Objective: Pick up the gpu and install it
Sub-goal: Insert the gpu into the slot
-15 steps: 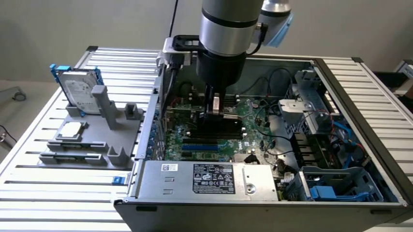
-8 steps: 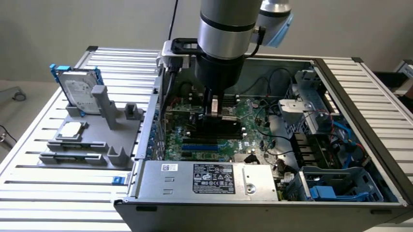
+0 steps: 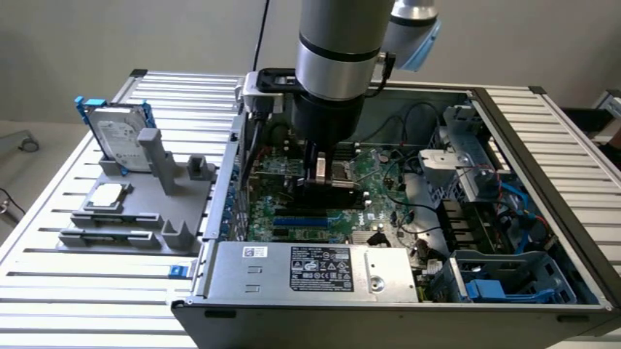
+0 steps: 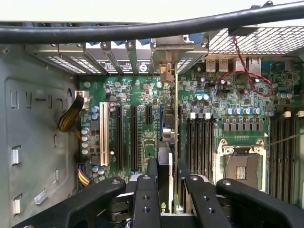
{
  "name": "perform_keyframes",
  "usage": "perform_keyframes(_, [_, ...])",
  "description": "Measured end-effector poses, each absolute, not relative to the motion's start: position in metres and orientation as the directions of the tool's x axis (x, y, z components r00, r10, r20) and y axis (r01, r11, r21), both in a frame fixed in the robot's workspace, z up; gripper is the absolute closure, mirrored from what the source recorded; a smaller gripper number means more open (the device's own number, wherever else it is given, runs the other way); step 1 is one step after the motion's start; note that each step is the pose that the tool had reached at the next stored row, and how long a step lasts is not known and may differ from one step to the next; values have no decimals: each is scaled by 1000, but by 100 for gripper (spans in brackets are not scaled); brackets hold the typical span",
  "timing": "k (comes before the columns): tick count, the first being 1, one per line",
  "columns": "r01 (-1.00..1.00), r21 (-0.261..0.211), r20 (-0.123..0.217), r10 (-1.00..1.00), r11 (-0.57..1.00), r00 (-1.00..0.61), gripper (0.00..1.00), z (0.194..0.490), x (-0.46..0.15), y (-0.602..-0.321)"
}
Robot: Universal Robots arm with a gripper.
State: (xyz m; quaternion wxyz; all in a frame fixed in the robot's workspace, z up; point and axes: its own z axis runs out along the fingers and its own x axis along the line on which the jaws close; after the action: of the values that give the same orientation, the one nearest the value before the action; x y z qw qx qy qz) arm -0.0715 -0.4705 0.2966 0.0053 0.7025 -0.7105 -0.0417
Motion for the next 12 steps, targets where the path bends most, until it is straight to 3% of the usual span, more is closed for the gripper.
perform_keyframes(12, [-998, 67, -51, -999, 9, -12, 73, 275, -75, -473])
